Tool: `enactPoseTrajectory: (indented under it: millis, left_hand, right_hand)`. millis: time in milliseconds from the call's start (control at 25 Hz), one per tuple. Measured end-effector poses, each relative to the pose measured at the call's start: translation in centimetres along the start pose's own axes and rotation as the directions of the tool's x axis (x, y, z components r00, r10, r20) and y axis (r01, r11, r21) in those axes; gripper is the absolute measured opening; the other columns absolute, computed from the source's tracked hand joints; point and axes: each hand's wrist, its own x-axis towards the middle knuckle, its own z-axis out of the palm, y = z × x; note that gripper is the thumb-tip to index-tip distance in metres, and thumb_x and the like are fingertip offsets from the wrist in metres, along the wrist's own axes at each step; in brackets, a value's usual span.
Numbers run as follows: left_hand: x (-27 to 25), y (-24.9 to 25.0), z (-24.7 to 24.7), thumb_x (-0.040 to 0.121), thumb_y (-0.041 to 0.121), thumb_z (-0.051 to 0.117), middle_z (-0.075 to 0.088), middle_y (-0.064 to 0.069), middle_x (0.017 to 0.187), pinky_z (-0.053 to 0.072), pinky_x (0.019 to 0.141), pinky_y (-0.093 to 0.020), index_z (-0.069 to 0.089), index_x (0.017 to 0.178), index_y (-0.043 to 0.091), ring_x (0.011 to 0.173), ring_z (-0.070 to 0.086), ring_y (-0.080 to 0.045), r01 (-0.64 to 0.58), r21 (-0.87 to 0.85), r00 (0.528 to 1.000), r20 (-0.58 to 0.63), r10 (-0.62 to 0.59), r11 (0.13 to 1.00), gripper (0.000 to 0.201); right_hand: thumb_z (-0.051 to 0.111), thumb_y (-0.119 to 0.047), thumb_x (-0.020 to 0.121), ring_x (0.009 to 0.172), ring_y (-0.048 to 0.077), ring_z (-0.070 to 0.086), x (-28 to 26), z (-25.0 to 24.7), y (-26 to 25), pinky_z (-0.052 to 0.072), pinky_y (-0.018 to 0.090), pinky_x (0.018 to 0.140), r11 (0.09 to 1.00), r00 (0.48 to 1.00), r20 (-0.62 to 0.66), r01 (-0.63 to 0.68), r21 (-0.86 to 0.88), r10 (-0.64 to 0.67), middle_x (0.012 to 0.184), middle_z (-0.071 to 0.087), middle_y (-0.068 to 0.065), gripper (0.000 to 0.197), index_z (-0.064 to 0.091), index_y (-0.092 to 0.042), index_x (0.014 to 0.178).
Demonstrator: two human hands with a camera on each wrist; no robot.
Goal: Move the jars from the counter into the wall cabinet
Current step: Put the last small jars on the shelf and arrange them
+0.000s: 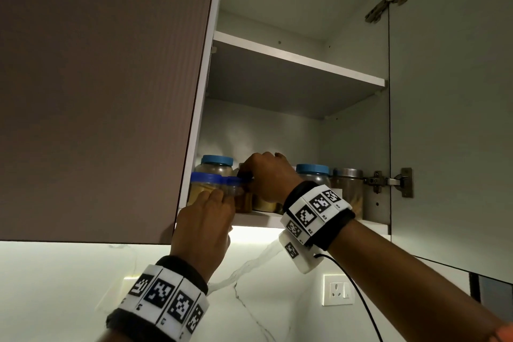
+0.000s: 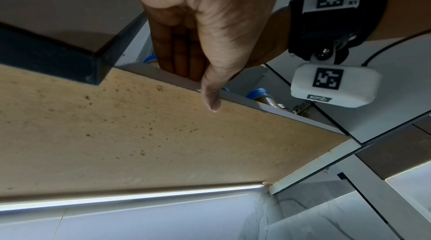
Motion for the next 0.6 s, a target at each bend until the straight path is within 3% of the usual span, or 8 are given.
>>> enactPoseTrajectory:
  millis: [360, 480, 600]
  left_hand:
    - [0.0, -0.2, 0.1, 0.023, 0.016, 0.095, 0.065, -0.004, 0.059, 0.051, 0.040, -0.028, 0.068, 0.069, 0.011, 0.045, 0.063, -0.018, -0.011, 0.011, 1.000, -0.005, 0.011, 1.000, 0.054]
    - [0.0, -0.2, 0.1, 0.026, 0.014, 0.094, 0.065, -0.003, 0.059, 0.051, 0.041, -0.026, 0.068, 0.068, 0.012, 0.047, 0.063, -0.016, -0.009, -0.007, 1.000, -0.011, 0.009, 1.000, 0.050]
    - [-0.1, -0.3, 0.2, 0.032, 0.015, 0.094, 0.064, 0.000, 0.059, 0.048, 0.042, -0.023, 0.067, 0.068, 0.014, 0.050, 0.063, -0.014, -0.016, -0.019, 1.000, -0.017, 0.015, 1.000, 0.045]
  right_hand:
    - [0.059, -0.023, 0.090, 0.103, 0.021, 0.060, 0.4, 1.0, 0.4, 0.031, 0.048, 0.109, 1.000, 0.998, -0.055, 0.016, 0.003, -0.016, 0.108, 0.068, 0.002, 0.024, 0.066, -0.025, 0.113]
    - [0.062, -0.026, 0.089, 0.112, 0.021, 0.057, 0.1, 0.7, 0.4, 0.031, 0.049, 0.110, 1.000, 0.998, -0.057, 0.004, 0.015, -0.003, 0.118, 0.065, 0.002, 0.034, 0.060, -0.024, 0.122]
    - [0.066, -0.028, 0.085, 0.116, 0.016, 0.055, -1.9, -1.1, 2.2, 0.042, 0.036, 0.103, 0.930, 0.961, -0.231, -0.061, 0.362, 0.152, 0.126, 0.061, 0.000, 0.046, 0.054, -0.023, 0.129]
